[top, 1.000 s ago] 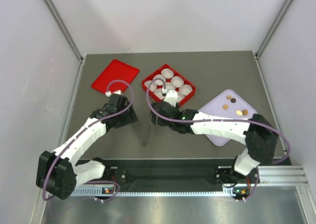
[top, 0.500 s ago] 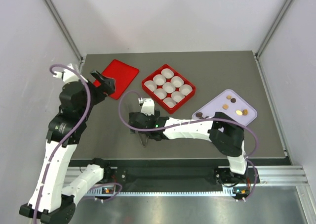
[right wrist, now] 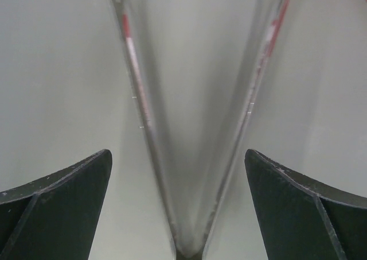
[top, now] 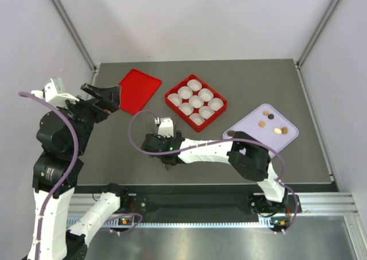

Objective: Pack the chocolate

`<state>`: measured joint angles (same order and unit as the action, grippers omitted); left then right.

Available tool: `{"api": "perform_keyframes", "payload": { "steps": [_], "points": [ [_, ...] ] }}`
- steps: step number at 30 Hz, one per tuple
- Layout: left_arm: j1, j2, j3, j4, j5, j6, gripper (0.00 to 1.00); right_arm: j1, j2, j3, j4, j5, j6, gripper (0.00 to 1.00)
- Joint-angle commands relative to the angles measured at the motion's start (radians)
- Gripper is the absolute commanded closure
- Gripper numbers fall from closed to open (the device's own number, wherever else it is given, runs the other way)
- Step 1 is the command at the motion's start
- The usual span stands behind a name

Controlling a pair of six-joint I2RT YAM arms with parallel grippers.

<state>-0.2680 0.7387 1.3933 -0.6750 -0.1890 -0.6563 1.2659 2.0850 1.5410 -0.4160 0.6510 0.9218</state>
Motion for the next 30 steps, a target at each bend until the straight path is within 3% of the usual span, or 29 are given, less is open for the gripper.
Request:
{"api": "perform_keyframes", "payload": {
  "steps": [1,20,30],
  "points": [
    [0.004,-0.005,0.003,0.009,-0.007,0.012,0.01,0.018,0.01,0.045,-0.038,0.074,0.019,0.0],
    [0.004,-0.019,-0.076,0.078,0.032,0.012,0.01,0.001,0.107,0.057,0.005,0.048,-0.009,0.0],
    [0.004,-0.006,-0.111,0.104,0.043,0.032,0.01,-0.017,0.132,0.056,0.055,0.039,-0.049,0.05]
  ]
}}
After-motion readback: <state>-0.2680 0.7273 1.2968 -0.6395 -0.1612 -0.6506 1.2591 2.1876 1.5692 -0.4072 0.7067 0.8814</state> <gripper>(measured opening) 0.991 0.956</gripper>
